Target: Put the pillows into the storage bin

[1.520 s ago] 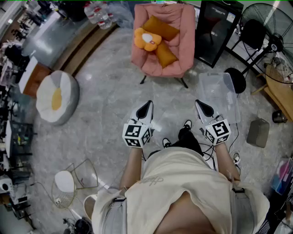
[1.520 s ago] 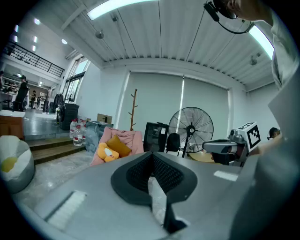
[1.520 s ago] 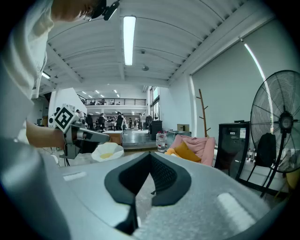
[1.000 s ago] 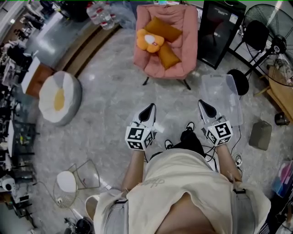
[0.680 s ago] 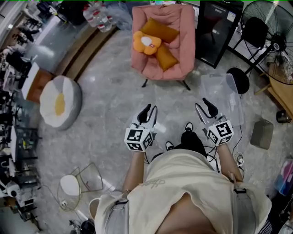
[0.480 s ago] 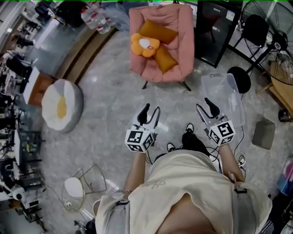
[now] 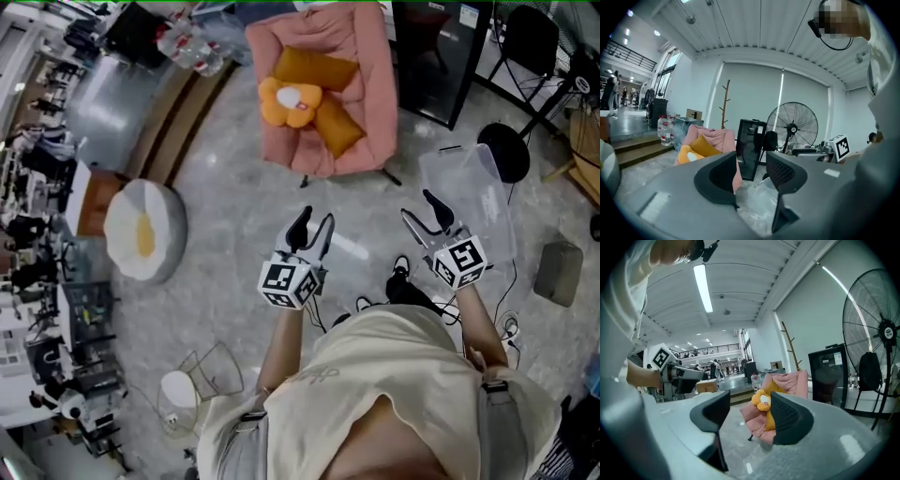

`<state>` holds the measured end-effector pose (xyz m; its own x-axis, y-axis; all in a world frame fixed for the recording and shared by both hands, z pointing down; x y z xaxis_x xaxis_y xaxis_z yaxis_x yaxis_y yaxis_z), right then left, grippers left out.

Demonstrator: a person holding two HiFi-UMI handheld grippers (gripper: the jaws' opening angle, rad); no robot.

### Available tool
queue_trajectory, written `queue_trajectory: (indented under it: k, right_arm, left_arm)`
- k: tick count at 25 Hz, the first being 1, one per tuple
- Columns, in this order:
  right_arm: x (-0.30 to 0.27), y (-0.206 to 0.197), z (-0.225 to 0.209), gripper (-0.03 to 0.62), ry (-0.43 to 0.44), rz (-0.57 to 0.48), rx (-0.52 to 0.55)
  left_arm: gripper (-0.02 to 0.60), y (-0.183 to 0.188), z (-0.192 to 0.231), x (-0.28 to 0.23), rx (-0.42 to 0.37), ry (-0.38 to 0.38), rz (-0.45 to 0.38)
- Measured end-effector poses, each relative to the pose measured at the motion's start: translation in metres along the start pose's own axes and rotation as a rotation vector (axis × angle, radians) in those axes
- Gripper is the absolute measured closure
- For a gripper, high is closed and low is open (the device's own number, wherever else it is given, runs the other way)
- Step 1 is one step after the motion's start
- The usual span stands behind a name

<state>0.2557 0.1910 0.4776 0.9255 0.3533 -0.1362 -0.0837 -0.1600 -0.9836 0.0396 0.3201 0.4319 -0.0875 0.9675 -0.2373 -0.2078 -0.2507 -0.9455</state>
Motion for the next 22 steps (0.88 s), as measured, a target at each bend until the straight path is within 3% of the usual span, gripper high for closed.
queue_trajectory:
  k: [6,14,18,22]
  right_arm:
    - [-0.026,0.003,-0.049,0.324,0.034,0.001,-0.048]
    - [-0.066,0.005,-0.059,0.322,0.105,0.056,-0.012]
    - [-0.090,-0.006,-0.053,0.327,0.115,0.094,0.023]
    - [-0.123,-0.003,-0.049,0.327,0.094,0.099,0.039]
  left_arm:
    - [0.377,0.004,-0.006,-0.037,0.009,0.037,0.032]
    - [0.396,-0.001,0.025,-0.047,0.062,0.124,0.079]
    - [0.396,-0.003,0.047,-0.059,0.047,0.107,0.088]
    - [0.396,-0.008,0.085,-0.079,0.093,0.066,0.075]
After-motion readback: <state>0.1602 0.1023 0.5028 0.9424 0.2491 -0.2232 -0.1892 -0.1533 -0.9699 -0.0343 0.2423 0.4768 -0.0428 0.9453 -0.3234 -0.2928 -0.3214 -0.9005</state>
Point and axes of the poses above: the fingertips, and each gripper's own axes: x backward along the fingers, z to its left, y out of its top, the point moved 5 cm from there along x, backward along the fingers, and after that the axes turned 3 degrees about x, right-handed, at the moved point
